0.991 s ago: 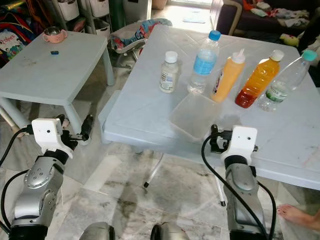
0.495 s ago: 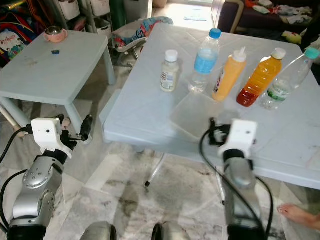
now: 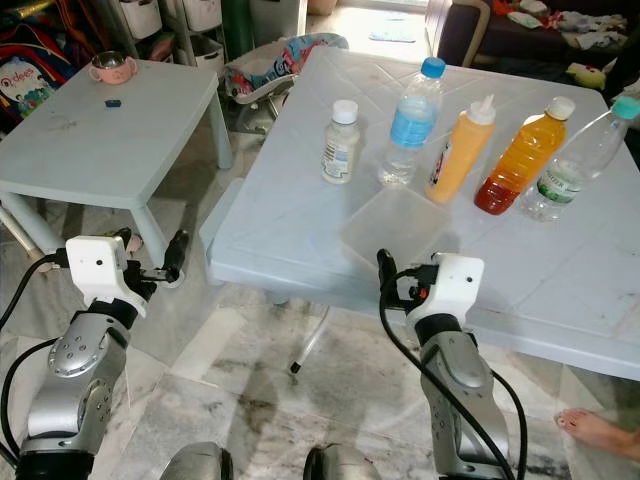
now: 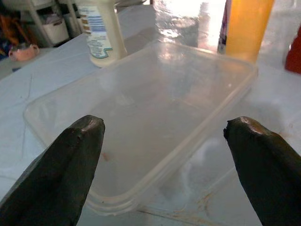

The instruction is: Restocking fridge

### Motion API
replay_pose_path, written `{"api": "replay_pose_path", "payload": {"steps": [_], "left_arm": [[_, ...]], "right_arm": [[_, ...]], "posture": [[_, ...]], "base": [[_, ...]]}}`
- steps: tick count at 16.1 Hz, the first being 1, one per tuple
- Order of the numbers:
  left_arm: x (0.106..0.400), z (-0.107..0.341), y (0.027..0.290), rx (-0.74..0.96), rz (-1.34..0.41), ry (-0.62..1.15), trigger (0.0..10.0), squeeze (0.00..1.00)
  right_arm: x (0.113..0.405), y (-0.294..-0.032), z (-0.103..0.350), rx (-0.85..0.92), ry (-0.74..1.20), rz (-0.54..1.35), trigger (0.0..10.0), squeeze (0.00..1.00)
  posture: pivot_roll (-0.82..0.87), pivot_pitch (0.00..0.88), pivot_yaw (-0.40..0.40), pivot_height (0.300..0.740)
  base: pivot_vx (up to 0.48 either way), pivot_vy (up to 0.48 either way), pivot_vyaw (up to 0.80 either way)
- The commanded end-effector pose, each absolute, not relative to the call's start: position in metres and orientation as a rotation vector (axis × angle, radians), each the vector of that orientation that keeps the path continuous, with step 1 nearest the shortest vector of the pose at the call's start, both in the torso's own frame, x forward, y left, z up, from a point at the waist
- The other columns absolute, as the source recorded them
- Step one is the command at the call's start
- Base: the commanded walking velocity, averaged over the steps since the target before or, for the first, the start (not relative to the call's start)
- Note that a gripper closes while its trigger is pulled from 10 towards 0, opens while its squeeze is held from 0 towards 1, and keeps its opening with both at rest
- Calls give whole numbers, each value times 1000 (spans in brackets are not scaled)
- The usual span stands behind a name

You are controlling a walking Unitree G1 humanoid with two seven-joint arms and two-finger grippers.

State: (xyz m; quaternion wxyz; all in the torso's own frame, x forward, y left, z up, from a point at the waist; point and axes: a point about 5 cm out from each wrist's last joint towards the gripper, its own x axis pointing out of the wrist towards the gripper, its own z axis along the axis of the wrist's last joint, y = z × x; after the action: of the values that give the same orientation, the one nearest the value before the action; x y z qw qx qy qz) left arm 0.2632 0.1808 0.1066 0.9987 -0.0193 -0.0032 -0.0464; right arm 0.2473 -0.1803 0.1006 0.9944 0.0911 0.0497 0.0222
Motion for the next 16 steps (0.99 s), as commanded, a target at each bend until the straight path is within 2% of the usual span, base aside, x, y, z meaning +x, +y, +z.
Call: {"api": "replay_pose_path", "payload": {"steps": [1,2,3,4,6,7,12,16], "left_arm": [[264,108,179,-25,-106,-13,10000,0],[264,108,178,-26,-107,-12,10000,0],[263,108,177,-26,-109,-11,10000,0],[263,108,177,-26,-111,-11,10000,0],[263,108,177,-25,-112,-11,10000,0],[263,108,177,-23,-112,-11,10000,0],[263,108,177,-22,-116,-10,10000,0],[264,108,177,-20,-116,-10,10000,0]], "right_arm": [[249,-182,101,194,111,52,9725,0],[250,-182,100,216,117,57,9490,0],[252,-183,100,231,123,49,8510,0],[252,-184,100,263,132,27,3059,0],[253,-185,98,294,145,2,3373,0],[252,-186,98,306,151,-9,2902,0],[254,-193,97,318,164,-40,3059,0],[262,-203,98,321,173,-52,4627,0]], "posture": [[49,87,-41,740],[50,88,-40,740],[51,88,-40,740],[53,89,-39,740],[53,90,-39,740],[53,92,-37,740],[52,95,-36,740],[54,96,-33,740]], "base": [[0,0,0],[0,0,0],[0,0,0],[0,0,0],[0,0,0],[0,0,0],[0,0,0],[0,0,0]]}}
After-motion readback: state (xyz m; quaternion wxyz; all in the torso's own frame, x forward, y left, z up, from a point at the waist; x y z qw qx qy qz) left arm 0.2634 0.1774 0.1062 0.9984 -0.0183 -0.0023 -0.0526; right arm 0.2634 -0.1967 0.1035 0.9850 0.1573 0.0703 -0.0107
